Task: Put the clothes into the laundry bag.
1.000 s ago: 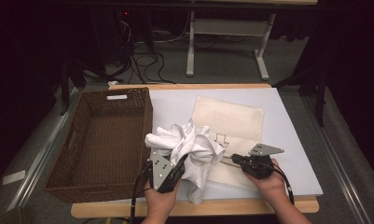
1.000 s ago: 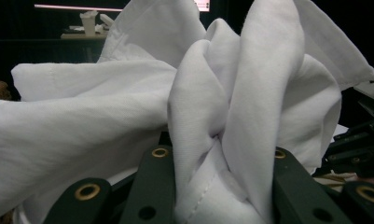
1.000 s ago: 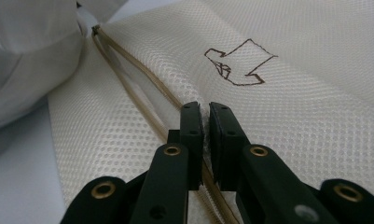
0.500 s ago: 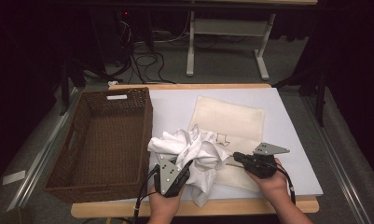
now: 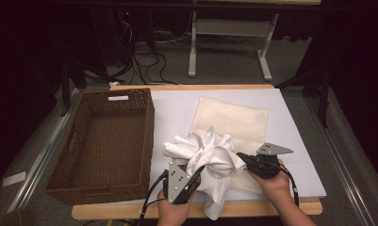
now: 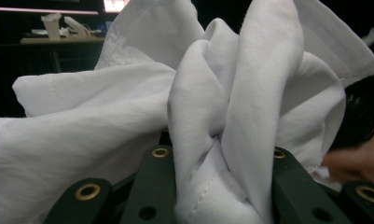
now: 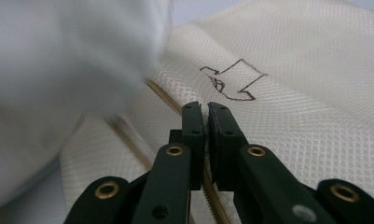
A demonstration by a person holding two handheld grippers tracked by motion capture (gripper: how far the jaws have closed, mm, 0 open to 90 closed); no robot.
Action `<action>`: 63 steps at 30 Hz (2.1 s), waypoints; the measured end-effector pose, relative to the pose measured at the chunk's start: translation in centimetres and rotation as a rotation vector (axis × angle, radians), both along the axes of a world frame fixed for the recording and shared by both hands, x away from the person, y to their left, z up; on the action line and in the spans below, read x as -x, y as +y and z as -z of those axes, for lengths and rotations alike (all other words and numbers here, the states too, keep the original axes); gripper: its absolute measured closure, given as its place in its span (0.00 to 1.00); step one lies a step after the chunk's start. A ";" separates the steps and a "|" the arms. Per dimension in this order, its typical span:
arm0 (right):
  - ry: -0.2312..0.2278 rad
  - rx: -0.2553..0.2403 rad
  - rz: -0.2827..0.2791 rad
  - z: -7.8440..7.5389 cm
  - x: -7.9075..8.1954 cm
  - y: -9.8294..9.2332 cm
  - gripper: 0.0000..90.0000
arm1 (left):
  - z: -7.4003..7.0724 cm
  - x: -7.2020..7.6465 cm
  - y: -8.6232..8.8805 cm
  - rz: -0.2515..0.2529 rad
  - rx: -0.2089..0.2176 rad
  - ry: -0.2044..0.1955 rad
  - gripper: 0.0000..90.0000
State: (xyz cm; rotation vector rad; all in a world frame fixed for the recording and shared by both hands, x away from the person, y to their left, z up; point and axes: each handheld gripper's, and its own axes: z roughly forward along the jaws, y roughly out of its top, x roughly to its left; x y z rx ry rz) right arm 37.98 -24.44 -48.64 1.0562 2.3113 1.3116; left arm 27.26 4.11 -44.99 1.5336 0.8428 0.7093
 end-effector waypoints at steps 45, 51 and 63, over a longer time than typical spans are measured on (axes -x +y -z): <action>-0.094 -0.105 0.012 -2.1 1.0 -0.7 0.97 | 4.6 -4.3 -6.1 0.031 -0.181 0.299 0.49; -0.095 -0.105 0.009 -2.1 1.0 -0.8 0.97 | 3.6 -3.5 -7.0 0.027 -0.212 0.234 0.48; -0.093 -0.111 0.008 -2.1 0.9 -0.8 0.97 | 4.9 -5.5 -8.7 0.031 -0.246 0.330 0.83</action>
